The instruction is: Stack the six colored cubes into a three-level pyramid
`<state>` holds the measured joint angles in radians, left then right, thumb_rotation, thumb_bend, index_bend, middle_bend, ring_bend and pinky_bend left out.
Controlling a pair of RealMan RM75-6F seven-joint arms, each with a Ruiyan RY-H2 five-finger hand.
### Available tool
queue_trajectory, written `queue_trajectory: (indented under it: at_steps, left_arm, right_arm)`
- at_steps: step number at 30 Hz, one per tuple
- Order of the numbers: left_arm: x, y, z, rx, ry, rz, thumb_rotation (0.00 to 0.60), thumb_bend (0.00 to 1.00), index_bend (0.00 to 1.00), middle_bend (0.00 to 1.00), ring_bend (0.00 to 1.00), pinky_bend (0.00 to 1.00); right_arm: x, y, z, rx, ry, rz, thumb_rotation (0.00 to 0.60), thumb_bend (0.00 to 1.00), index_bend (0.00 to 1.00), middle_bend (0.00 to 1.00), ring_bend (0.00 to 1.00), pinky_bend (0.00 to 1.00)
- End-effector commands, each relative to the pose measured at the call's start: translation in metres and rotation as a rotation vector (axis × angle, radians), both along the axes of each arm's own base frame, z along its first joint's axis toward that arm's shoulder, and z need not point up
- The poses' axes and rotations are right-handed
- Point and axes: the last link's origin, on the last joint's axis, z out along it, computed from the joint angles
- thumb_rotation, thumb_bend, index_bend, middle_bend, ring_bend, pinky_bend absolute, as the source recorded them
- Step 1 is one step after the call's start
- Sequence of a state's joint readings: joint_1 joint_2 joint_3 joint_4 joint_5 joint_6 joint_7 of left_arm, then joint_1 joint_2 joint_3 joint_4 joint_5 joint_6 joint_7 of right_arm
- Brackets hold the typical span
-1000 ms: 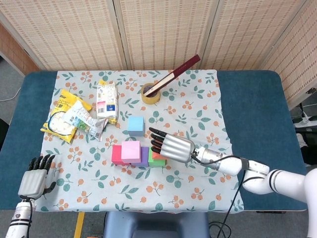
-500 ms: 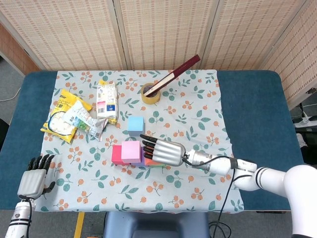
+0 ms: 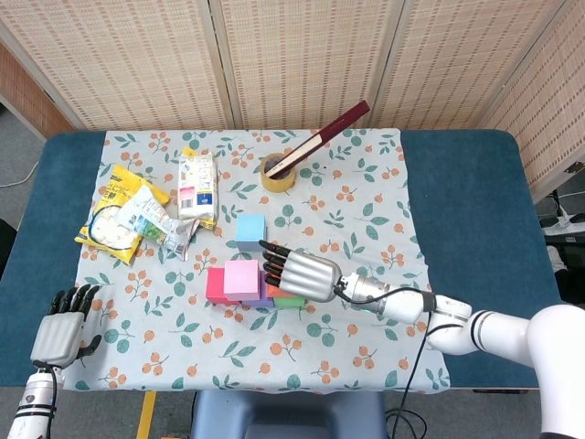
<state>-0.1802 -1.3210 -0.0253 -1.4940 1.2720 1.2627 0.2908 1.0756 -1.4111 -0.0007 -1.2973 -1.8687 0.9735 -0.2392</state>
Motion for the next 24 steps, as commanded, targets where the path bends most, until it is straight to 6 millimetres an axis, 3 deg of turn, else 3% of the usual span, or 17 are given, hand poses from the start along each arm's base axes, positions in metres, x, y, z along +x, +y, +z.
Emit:
queue_trajectory:
  at_steps: [1,16,24]
  left_arm:
    - [0.0000,0.0000,-0.0002,-0.002,-0.001,0.000,0.600,0.31,0.00,0.05,0.00,0.05]
    - [0.0005,-0.0004,-0.0004,-0.003,-0.002,-0.003,0.600,0.31,0.00,0.05,0.00,0.06]
    - [0.0003,0.0000,0.0002,-0.003,-0.005,0.000,0.600,0.31,0.00,0.05,0.00,0.06]
  right_arm:
    - [0.0016,0.0007,-0.0013,0.001,-0.010,-0.010,0.600,0.18,0.51,0.53,0.16,0.00]
    - [0.0038,0.0024,-0.0066,-0.013,-0.017,-0.025,0.600,0.18,0.38,0.45,0.16,0.00]
    - [0.0046,0.0030,-0.0080,-0.008,-0.025,-0.038,0.600,0.18,0.20,0.33,0.14,0.00]
